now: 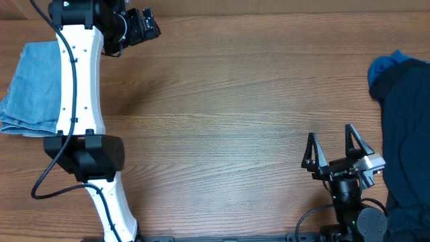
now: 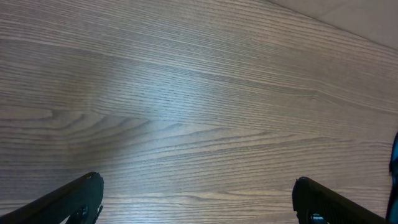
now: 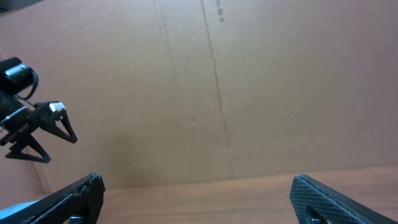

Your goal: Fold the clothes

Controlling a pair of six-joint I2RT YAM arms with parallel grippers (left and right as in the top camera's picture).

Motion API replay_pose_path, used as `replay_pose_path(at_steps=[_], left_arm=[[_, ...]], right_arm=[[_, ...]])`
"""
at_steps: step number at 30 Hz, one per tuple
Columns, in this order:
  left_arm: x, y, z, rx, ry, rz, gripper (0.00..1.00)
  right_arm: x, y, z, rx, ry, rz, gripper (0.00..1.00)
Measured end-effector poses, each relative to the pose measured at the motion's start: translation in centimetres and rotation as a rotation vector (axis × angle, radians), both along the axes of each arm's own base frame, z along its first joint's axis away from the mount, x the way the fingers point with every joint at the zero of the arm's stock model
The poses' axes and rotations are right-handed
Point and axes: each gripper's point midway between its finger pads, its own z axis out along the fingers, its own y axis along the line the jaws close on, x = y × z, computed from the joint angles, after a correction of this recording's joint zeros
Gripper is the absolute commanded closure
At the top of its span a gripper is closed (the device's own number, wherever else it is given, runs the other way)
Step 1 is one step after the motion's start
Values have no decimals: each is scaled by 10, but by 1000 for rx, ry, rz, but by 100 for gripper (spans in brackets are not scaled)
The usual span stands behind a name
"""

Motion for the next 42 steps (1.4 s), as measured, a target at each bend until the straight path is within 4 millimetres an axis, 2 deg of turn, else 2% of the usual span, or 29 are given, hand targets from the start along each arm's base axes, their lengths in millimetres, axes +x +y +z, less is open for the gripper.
replay_pose_path(at_steps=[6, 11, 17, 42], left_arm=[[0, 0, 0, 0, 0, 0, 0], [0, 0, 0, 0, 0, 0, 0], [0, 0, 0, 0, 0, 0, 0], [0, 0, 0, 0, 0, 0, 0]], right_arm=[[6, 0, -21, -4, 55, -1, 0], [12, -4, -59, -14, 211, -27, 0], [14, -12, -85, -22, 318, -79, 0], [14, -15, -85, -68, 311, -98, 0]])
